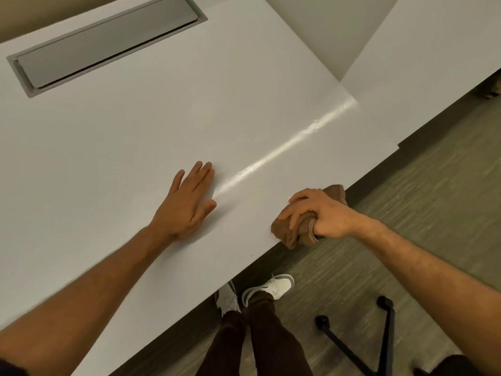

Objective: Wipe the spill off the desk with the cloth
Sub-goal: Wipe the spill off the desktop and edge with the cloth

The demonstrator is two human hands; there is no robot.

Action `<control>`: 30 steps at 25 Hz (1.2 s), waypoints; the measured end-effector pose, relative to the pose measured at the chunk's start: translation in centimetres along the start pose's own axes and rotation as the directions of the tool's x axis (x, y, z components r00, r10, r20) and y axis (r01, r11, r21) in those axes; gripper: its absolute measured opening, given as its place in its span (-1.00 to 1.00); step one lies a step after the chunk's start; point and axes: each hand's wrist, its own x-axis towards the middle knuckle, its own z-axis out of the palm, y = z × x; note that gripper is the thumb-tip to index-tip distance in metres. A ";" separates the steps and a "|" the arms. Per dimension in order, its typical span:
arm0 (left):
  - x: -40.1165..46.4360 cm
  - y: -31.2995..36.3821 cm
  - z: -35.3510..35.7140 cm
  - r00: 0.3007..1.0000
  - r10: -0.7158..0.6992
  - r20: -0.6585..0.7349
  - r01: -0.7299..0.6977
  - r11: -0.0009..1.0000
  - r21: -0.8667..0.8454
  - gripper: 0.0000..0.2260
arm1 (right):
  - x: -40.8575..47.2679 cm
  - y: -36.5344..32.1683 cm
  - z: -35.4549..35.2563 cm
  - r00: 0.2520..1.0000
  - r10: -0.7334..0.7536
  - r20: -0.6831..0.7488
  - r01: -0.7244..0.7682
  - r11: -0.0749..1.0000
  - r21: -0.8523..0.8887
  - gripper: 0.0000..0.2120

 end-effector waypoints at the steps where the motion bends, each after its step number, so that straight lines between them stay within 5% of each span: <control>1: 0.6 0.3 0.0 1.000 0.002 -0.005 -0.002 1.000 -0.007 -0.30 | -0.7 0.6 -0.9 0.996 0.050 -0.073 -0.043 0.995 0.086 -0.49; 5: 2.3 0.7 0.6 1.000 -0.014 0.023 0.013 1.000 0.009 -0.30 | 0.6 0.7 -1.6 0.857 0.305 -0.415 -0.049 0.850 0.524 -0.49; 8: 2.4 0.3 1.5 0.996 -0.043 0.076 0.039 0.998 0.057 -0.31 | 3.7 -1.1 1.0 0.733 0.426 -0.530 -0.078 0.827 0.557 -0.47; 10: 2.3 0.0 2.0 0.997 -0.035 0.072 0.027 0.993 0.118 -0.34 | 4.6 -2.5 3.6 0.800 0.329 -0.502 -0.100 0.898 0.428 -0.35; 14: 2.4 -0.3 2.2 0.998 -0.018 0.057 0.012 0.995 0.100 -0.38 | 5.3 -7.3 7.4 0.946 -0.118 -0.301 0.160 0.980 0.119 -0.37; 17: 2.5 -0.5 2.1 0.999 -0.020 0.048 0.017 0.998 0.068 -0.38 | 5.6 -9.0 8.4 0.951 -0.300 -0.079 0.300 0.954 -0.023 -0.47; 20: 2.5 -0.2 2.1 0.999 -0.028 0.036 0.025 0.997 0.072 -0.31 | 4.1 -8.1 8.1 0.951 -0.310 0.002 0.310 0.950 0.020 -0.54; 23: 2.9 0.6 1.9 0.996 -0.085 -0.003 0.085 0.995 -0.043 -0.19 | 1.0 -5.2 6.9 0.984 -0.167 -0.058 0.173 0.978 0.119 -0.54; 25: 3.4 1.9 1.8 0.993 -0.121 -0.016 0.117 0.980 -0.158 -0.15 | -1.9 -2.3 6.3 0.969 0.049 -0.242 0.023 0.958 0.285 -0.53; 27: 4.4 4.0 1.9 0.997 -0.074 -0.003 0.072 0.977 -0.202 -0.17 | -4.7 0.7 6.2 0.821 0.325 -0.469 -0.024 0.841 0.541 -0.51; 30: 7.4 7.9 2.4 0.996 0.053 0.065 -0.038 0.975 -0.218 -0.19 | -6.9 2.9 6.4 0.573 0.578 -0.581 0.232 0.566 0.791 -0.59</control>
